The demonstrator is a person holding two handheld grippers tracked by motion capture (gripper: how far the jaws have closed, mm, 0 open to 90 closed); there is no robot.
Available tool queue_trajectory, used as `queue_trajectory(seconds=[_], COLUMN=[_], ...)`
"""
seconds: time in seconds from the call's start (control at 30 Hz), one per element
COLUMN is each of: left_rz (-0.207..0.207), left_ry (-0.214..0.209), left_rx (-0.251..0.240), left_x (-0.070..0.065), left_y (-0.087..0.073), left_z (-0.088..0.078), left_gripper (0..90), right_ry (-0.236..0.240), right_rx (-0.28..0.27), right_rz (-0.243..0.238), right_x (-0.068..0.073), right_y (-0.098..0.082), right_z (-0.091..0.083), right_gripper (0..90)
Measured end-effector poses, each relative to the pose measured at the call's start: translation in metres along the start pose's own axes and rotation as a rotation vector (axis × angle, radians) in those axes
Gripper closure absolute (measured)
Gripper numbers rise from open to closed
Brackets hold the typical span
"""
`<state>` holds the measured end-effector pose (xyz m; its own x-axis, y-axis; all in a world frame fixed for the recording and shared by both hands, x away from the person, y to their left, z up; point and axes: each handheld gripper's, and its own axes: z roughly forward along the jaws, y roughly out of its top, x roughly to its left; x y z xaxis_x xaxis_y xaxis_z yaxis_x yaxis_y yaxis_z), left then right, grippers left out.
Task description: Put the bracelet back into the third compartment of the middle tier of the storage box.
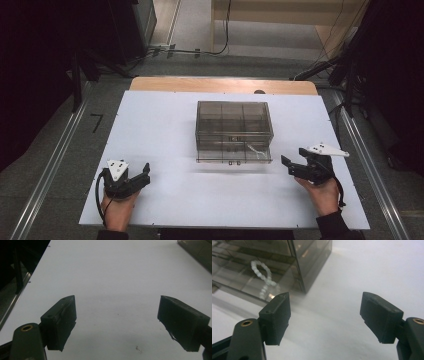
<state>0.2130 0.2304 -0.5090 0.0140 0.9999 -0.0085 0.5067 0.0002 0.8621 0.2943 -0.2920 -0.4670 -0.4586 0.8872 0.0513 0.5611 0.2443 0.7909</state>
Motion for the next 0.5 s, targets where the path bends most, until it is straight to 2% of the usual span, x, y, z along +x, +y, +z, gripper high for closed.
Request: queue_trajectory(seconds=[0.23,0.5], left_rz=[0.000,-0.002], left_ry=[0.001,0.001], left_rx=[0.001,0.001], left_x=[0.000,0.000], left_y=[0.000,0.000], left_z=[0.000,0.000], left_gripper=[15.6,15.6], right_ry=[-0.033,-0.049], right_rx=[0.017,0.023], right_rz=[0.005,0.013], right_x=[-0.010,-0.017], right_y=[-0.009,-0.017], right_z=[-0.006,-0.012], right_gripper=[22.8,22.8])
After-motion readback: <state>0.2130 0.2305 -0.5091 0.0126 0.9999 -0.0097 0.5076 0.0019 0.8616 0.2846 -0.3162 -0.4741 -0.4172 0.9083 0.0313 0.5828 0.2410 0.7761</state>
